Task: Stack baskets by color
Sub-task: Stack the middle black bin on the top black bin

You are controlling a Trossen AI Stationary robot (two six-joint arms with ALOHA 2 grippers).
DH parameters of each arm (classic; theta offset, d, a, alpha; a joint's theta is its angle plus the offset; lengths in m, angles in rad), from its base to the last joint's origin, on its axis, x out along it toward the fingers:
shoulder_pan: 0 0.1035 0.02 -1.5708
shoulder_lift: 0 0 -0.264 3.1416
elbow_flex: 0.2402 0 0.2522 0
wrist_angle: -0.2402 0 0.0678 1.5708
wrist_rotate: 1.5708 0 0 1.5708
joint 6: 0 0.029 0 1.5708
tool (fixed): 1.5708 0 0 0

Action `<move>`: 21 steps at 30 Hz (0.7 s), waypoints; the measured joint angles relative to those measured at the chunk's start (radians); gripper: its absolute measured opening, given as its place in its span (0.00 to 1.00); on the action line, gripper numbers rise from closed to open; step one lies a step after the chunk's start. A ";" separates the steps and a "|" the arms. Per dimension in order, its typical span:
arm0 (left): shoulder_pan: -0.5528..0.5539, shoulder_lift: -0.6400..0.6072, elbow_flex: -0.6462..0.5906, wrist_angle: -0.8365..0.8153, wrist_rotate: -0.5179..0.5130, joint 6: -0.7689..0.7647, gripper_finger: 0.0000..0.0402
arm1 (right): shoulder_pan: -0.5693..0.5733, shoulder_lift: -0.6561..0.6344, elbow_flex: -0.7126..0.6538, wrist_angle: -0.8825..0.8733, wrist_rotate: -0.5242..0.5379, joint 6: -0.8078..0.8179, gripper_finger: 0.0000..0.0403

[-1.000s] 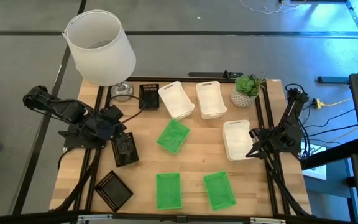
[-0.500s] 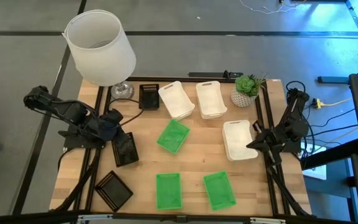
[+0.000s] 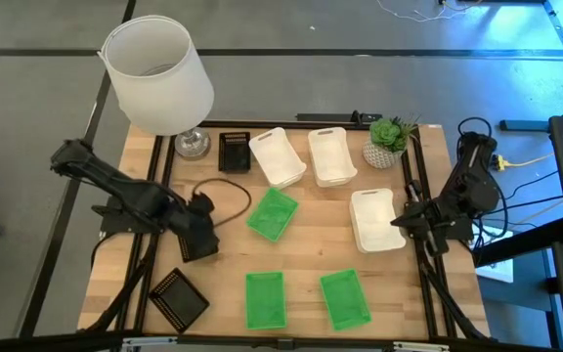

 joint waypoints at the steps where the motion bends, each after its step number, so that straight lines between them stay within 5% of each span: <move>1: -0.007 0.017 0.000 0.019 0.011 0.000 0.30 | 0.000 0.016 0.016 -0.001 0.000 -0.001 0.02; 21: -0.099 0.330 0.000 0.125 0.164 0.006 0.30 | 0.000 0.192 0.261 -0.083 -0.004 -0.051 0.02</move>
